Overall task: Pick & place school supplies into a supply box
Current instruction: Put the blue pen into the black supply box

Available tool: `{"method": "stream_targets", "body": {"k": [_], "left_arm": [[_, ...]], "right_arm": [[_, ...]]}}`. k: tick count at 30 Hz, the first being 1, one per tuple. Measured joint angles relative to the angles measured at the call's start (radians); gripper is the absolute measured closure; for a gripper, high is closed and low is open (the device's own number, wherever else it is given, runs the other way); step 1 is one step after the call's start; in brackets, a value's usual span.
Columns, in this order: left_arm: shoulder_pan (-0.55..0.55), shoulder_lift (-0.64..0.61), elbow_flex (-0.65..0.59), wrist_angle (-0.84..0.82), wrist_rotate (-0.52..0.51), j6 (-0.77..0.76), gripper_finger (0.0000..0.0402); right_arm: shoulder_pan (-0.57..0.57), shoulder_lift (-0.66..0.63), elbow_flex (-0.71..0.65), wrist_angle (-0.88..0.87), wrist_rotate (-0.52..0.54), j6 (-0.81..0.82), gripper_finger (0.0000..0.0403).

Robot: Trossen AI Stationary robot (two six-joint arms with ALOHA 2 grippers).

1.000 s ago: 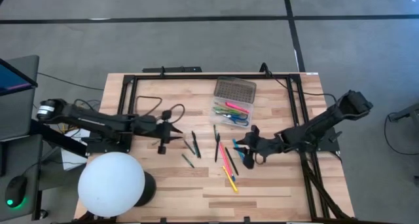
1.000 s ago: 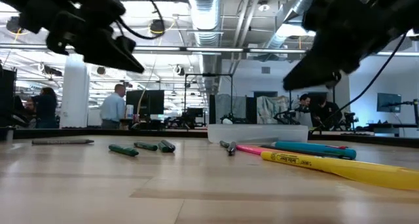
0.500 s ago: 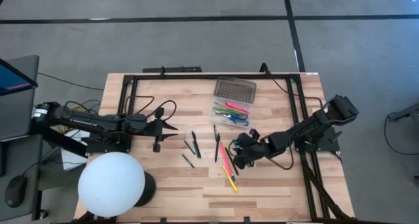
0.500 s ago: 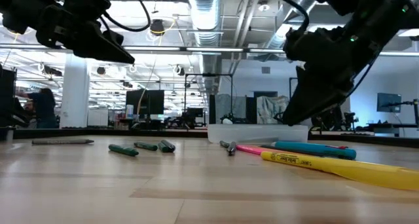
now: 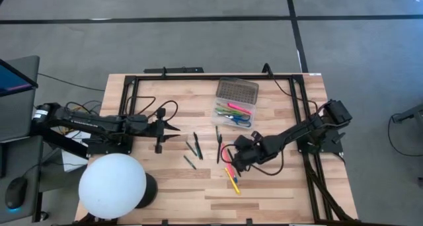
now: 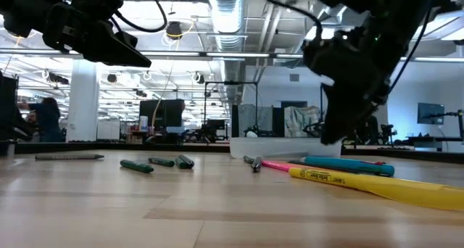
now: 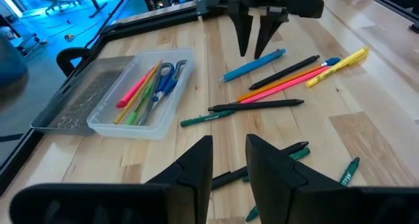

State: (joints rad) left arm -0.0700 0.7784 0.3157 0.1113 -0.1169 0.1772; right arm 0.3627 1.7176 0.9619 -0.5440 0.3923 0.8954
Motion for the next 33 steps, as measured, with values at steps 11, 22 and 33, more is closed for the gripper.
{"method": "stream_targets", "body": {"k": [11,22,33], "left_arm": [[0.0,0.0,0.0,0.009,0.0,0.0,0.0315],[0.0,0.0,0.0,0.01,0.0,-0.001,0.0315],[0.0,0.0,0.0,0.008,0.0,-0.002,0.0315]], "right_arm": [[-0.038,0.073,0.007,-0.077,-0.085,0.11,0.0291],[-0.04,0.068,0.01,-0.118,-0.175,0.099,0.0312],[-0.039,0.066,0.009,-0.14,-0.229,0.023,0.0376]]}}
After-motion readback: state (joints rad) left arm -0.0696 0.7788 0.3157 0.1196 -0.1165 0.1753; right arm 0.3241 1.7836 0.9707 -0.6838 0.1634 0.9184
